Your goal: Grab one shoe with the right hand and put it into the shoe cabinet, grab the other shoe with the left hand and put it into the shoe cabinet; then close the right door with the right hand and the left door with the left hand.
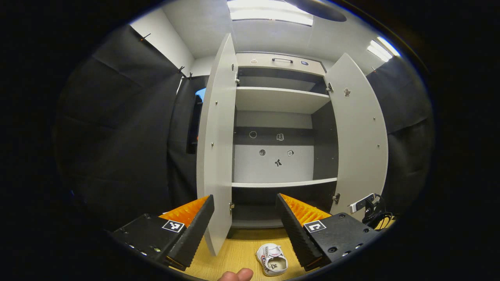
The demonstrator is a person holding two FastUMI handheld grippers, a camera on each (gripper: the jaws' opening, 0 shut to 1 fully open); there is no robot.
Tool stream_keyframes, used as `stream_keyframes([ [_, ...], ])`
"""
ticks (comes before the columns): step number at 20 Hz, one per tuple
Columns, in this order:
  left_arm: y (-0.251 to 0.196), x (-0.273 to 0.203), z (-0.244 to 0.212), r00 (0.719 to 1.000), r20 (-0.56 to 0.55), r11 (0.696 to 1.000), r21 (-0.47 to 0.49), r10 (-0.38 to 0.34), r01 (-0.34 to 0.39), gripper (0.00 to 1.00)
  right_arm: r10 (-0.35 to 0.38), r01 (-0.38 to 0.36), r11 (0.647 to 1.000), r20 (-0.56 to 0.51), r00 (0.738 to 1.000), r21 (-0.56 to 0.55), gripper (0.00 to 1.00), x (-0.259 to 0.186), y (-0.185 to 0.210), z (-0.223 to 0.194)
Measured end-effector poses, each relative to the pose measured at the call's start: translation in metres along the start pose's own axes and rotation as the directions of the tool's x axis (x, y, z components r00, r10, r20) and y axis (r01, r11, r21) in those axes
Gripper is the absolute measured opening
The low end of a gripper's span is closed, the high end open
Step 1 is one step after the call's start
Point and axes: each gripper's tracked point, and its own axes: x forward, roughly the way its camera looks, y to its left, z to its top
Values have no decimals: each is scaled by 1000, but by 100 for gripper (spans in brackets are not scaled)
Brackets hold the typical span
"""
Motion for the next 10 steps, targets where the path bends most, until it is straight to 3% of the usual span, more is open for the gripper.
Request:
stream_keyframes([
  [7, 12, 8, -6, 1000, -4, 1000, -7, 7, -7, 95, 14, -5, 998, -141, 990, 63, 90, 43, 2, -40],
  [10, 18, 11, -12, 1000, -16, 1000, 2, 15, -15, 95, 18, -3, 996, -170, 985, 85, 77, 57, 2, -45],
])
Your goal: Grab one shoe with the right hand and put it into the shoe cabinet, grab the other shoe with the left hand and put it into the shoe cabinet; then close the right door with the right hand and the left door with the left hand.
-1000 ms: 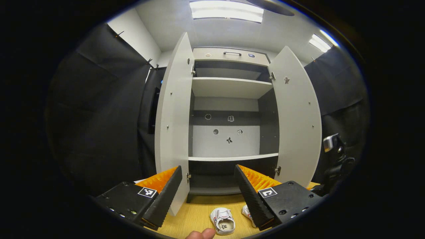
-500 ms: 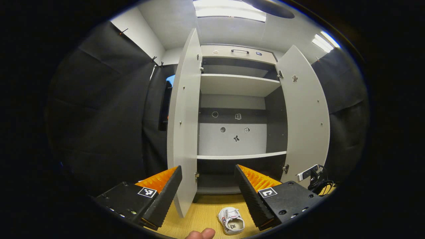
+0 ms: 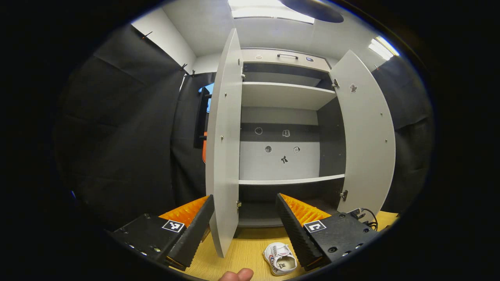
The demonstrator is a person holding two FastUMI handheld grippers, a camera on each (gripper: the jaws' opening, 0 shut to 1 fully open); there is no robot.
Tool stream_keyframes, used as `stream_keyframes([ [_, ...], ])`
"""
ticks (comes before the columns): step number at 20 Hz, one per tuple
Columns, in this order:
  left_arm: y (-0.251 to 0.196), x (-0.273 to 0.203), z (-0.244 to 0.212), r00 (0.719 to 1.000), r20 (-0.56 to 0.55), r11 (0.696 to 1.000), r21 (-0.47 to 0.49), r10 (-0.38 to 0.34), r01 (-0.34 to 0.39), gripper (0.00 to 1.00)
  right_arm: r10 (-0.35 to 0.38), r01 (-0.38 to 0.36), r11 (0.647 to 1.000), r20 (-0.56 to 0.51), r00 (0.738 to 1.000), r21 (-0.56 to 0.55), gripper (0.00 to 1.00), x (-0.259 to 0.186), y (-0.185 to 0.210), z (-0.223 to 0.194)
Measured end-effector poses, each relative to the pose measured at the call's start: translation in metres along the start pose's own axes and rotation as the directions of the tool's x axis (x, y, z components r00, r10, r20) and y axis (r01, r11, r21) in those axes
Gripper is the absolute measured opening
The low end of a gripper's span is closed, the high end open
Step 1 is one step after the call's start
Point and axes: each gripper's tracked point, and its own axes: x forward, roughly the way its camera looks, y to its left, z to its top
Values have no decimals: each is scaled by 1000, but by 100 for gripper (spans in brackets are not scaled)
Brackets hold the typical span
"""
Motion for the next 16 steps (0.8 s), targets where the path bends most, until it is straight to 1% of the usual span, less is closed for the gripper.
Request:
stream_keyframes([
  [1, 1, 1, -2, 1000, -7, 1000, -1, 1, -1, 95, -1, 1, 1000, -7, 1000, 4, 71, 4, 0, 0],
  [2, 1, 3, -3, 1000, -12, 1000, -1, 1, -1, 95, -6, 6, 1000, -16, 1000, 9, 67, 10, -2, 0],
  [3, 2, 5, -6, 1000, -17, 1000, 1, 3, -3, 95, -12, 12, 1000, -26, 1000, 13, 58, 16, -3, -1],
  [4, 3, 7, -7, 1000, -22, 1000, 4, 4, -4, 95, -21, 21, 1000, -28, 999, 16, 45, 20, -5, -1],
  [5, 3, 7, -9, 1000, -25, 1000, 7, 4, -4, 95, -33, 33, 999, -23, 999, 13, 37, 24, -7, 2],
  [6, 4, 8, -10, 1000, -28, 1000, 10, 4, -3, 95, -39, 40, 999, -21, 999, 8, 45, 26, -9, 2],
  [7, 3, 9, -12, 999, -31, 1000, 11, 5, -4, 95, -45, 45, 999, -21, 999, 2, 34, 29, -10, 3],
  [8, 3, 11, -14, 999, -37, 1000, 9, 6, -5, 95, -50, 49, 999, -16, 999, -8, 40, 32, -12, 3],
  [10, 0, 12, -19, 999, -53, 1000, -3, -4, 4, 95, -61, 61, 997, 5, 998, -46, 34, 37, -15, 5],
  [11, -2, 13, -21, 998, -57, 1000, -5, -9, 9, 95, -74, 75, 995, 19, 997, -73, 28, 38, -17, 6],
  [12, -4, 13, -22, 998, -56, 1000, -1, -7, 7, 95, -82, 85, 992, 33, 996, -97, 24, 39, -18, 7],
  [13, -5, 14, -22, 999, -54, 1000, 4, -5, 5, 95, -87, 92, 989, 46, 995, -113, 19, 40, -19, 8],
  [14, -8, 14, -22, 998, -56, 1000, 6, -11, 11, 95, -92, 98, 987, 57, 994, -124, 11, 42, -20, 8],
  [15, -10, 14, -24, 998, -59, 1000, 6, -17, 17, 95, -88, 96, 987, 67, 994, -126, 12, 44, -20, 10],
  [16, -12, 13, -24, 998, -63, 1000, 6, -20, 21, 95, -88, 97, 987, 74, 993, -126, 10, 45, -21, 11],
])
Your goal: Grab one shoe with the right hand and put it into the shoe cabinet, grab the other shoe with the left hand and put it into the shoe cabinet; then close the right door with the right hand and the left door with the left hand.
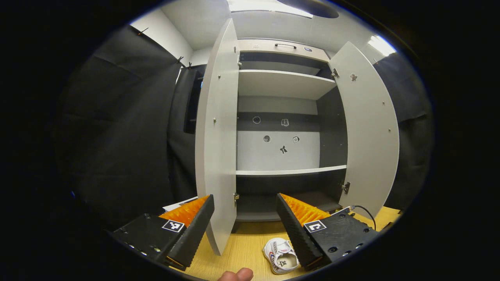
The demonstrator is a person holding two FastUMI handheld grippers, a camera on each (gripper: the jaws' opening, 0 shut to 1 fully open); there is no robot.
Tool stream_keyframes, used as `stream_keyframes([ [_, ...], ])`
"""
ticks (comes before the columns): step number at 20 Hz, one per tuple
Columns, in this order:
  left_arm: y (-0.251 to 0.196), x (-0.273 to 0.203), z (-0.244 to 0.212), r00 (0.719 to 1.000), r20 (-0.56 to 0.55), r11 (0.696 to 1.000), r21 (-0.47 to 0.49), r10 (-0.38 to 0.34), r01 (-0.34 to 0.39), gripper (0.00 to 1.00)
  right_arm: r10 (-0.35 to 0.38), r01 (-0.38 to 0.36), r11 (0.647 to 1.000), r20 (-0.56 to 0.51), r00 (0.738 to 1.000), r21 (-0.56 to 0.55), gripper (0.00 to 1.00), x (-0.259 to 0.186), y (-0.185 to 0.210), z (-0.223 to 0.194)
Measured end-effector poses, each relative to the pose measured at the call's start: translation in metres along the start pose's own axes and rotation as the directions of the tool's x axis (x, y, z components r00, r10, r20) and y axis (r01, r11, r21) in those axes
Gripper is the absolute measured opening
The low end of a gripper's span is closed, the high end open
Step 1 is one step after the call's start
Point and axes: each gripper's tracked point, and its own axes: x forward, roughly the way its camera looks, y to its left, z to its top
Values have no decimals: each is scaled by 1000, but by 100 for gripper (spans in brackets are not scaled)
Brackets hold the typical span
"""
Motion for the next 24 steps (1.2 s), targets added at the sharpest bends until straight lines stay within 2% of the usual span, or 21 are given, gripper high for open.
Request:
stream_keyframes([
  [4, -7, -3, -4, 1000, -12, 1000, -7, -8, 8, 95, 9, -9, 1000, 37, 999, 4, 4, -4, -3, 7],
  [6, -11, -5, -5, 1000, -18, 1000, -8, -13, 13, 95, -12, 15, 1000, 88, 996, -28, 4, -13, -11, 24],
  [9, -12, -6, -3, 1000, -9, 1000, -1, -6, 6, 95, 10, -7, 1000, 168, 986, -22, 4, -46, -14, 58],
  [13, -22, -10, -3, 1000, -2, 999, -40, -17, 17, 95, 27, 0, 995, 267, 963, -102, 4, -98, -20, 115],
  [18, -37, -14, 5, 999, 29, 998, -44, -43, 44, 95, 70, -40, 995, 335, 940, -96, 4, -155, -24, 193],
  [21, -47, -18, 8, 998, 33, 998, -32, -61, 62, 95, 109, -69, 990, 369, 923, -120, 4, -172, -23, 250],
  [24, -54, -23, 7, 997, 29, 997, -25, -73, 74, 95, 106, -51, 988, 388, 915, -149, 4, -164, -28, 312],
])
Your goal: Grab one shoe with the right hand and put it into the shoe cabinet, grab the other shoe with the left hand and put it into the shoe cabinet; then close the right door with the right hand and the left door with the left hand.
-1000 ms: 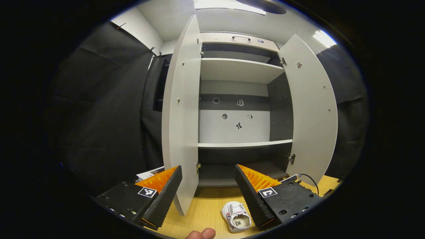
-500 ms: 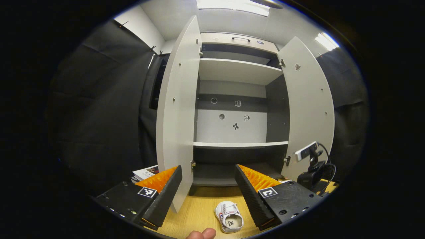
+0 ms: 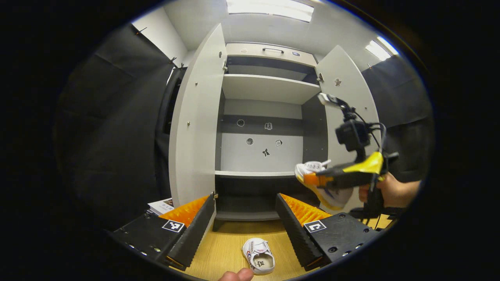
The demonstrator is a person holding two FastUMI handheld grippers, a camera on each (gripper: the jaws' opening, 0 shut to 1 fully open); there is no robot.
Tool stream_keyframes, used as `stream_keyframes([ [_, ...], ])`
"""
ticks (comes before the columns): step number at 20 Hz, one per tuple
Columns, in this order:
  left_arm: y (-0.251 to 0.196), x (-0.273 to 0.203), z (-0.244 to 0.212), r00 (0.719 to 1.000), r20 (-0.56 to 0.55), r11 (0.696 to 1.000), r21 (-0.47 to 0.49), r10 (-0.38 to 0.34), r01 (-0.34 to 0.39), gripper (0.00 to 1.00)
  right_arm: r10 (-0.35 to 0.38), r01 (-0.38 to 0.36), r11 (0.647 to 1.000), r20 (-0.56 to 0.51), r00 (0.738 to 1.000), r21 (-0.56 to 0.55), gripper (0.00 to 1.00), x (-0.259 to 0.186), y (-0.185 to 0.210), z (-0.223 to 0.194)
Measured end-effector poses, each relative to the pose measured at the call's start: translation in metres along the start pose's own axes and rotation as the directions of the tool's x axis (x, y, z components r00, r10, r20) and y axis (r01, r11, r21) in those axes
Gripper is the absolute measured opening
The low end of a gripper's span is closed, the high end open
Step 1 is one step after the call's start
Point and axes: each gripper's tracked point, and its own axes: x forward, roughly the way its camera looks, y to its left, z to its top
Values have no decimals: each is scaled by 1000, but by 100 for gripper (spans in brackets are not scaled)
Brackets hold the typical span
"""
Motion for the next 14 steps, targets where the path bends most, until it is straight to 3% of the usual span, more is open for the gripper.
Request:
stream_keyframes([
  [6, -5, -8, 1, 1000, -1, 1000, 2, -18, 18, 95, -48, 51, 997, -65, 997, 54, 4, 83, -37, 58],
  [10, 1, -8, -3, 1000, -14, 1000, 17, -10, 10, 95, -93, 98, 995, -134, 987, 29, 4, 137, -57, 69],
  [14, 12, -4, -7, 1000, -24, 999, 43, 14, -13, 95, -92, 105, 993, -225, 970, 47, 4, 180, -66, 65],
])
